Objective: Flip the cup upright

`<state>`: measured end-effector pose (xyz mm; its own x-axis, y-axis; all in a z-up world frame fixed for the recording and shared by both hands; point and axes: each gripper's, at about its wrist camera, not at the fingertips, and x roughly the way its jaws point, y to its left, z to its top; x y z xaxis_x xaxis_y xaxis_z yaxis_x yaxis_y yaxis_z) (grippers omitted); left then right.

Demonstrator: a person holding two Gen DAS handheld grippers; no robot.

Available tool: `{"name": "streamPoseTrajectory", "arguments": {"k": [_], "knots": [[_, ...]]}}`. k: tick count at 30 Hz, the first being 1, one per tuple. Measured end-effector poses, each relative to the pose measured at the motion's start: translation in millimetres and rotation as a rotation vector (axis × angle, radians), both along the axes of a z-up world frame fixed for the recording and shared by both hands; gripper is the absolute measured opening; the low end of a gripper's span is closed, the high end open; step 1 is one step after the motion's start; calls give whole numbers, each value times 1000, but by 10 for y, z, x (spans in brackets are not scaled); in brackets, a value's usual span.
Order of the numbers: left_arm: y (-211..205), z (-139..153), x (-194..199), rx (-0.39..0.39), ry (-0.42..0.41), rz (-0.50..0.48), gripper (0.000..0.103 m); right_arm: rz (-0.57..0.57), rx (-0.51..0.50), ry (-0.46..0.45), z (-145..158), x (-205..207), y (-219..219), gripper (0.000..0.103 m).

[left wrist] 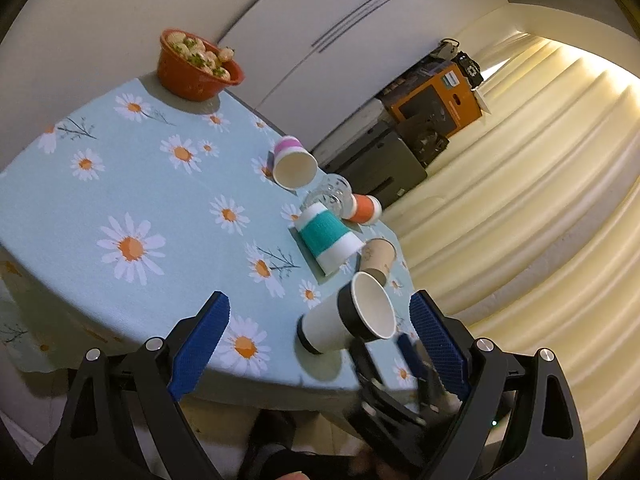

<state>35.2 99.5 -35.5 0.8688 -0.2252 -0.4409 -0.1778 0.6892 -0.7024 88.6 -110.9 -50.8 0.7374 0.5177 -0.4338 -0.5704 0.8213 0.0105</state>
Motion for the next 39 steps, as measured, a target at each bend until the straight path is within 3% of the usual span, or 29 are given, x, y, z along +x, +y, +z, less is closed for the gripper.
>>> {"name": "streamPoseTrajectory", "arguments": {"k": [6,7,15,20,26,32,39], "knots": [[-56,91,-90,56,-35,7,89,20,61,-51,373,-297,-304,92],[-85,113,-113,75,-42,8,94,20,69,-57,420,-332,-359,92],[-481,332,-252,323,-87,-40,96,0,65,-108,782,-501,-818,92],[-758,433,-340,467,-111,-96,96,-23,77,-44,930,-443,-1164,95],[-998,615,-445,655,-122,-148,96,9,19,37,1055,-367,-1349,98],[-937,659,-421,694,-91,-178,96,45,5,57,1056,-267,-1358,98],[-951,583,-365,665,-85,-229,96,78,-12,83,918,-119,-1283,98]]}}
